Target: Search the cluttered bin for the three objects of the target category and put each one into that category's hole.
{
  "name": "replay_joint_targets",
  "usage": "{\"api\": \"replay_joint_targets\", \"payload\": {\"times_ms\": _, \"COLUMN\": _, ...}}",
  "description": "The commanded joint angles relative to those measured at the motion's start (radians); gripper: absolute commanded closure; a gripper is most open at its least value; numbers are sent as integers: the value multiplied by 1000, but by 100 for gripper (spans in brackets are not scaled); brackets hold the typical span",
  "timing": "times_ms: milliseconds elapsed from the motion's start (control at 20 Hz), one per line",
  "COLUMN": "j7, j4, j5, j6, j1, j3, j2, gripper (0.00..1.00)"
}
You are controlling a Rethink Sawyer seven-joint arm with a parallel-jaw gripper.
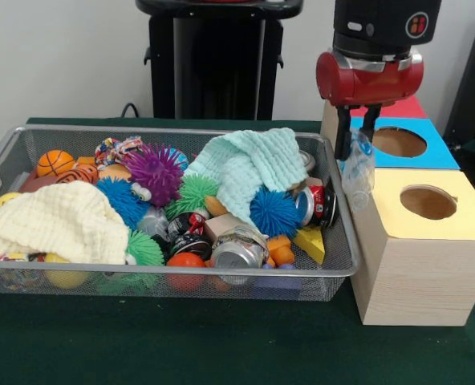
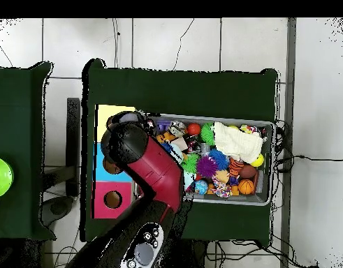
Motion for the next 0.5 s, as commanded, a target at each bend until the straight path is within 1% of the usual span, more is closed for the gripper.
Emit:
{"api": "replay_joint_targets", "payload": {"times_ms": 50, "j7": 84, "j4": 83, "j5": -73, "j6": 137, "j1": -36, "j3": 84, "j2": -39, "gripper": 100}}
{"api": "replay_joint_targets", "payload": {"times_ms": 250, "j7": 85, "j4": 95, "j5": -101, "j6": 195, "j1": -41, "j3": 81, "j2": -85, "gripper": 100}}
{"api": "replay_joint_targets", "payload": {"times_ms": 500, "j7": 33, "j4": 147, "j5": -107, "j6": 290, "j1": -77, "j3": 114, "j2": -174, "gripper": 100}}
